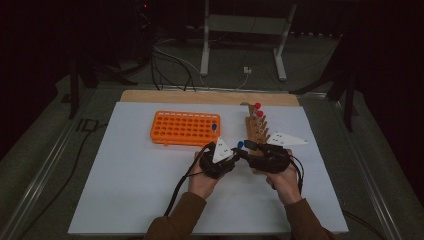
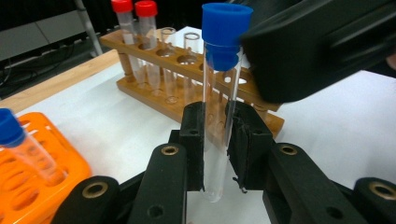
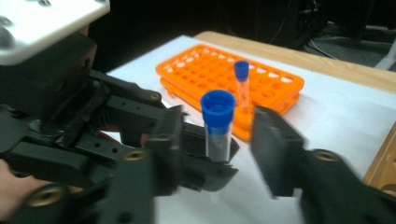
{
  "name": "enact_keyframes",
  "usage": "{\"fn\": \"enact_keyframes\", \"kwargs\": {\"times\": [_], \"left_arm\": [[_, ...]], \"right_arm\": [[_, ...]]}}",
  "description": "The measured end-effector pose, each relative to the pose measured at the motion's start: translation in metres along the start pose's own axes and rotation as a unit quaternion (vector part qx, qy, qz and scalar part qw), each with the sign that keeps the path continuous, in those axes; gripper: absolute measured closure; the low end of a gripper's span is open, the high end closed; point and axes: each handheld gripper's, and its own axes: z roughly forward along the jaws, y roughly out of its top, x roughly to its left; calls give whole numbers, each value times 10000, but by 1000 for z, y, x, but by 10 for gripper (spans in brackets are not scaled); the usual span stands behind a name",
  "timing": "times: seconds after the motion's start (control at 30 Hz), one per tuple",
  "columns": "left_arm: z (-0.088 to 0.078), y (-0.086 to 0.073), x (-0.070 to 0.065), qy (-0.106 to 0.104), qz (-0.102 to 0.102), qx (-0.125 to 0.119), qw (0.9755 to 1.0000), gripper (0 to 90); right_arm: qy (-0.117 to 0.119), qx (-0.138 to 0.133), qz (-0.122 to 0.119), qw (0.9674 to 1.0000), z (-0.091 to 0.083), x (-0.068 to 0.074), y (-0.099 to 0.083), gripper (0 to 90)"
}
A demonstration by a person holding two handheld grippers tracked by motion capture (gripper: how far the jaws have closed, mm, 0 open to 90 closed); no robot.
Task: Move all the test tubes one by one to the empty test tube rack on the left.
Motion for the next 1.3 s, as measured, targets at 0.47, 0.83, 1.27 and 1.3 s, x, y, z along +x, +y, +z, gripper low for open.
{"fn": "enact_keyframes", "kwargs": {"times": [0.47, 0.83, 1.27, 1.3], "left_arm": [[-19, 1, 36, 403, -442, -233, 9979, 768], [-25, 0, 60, 824, -553, -353, 9944, 767], [-14, -9, 85, 1348, -867, -316, 9866, 767], [-13, -10, 88, 1382, -902, -304, 9858, 767]], "right_arm": [[-538, -48, 4, 9985, -15, -8, -1, 127], [-770, -125, 90, 9969, -33, -22, -10, 8], [-792, -334, 153, 9962, -40, -26, -11, 2], [-791, -329, 160, 9962, -40, -26, -11, 3]]}}
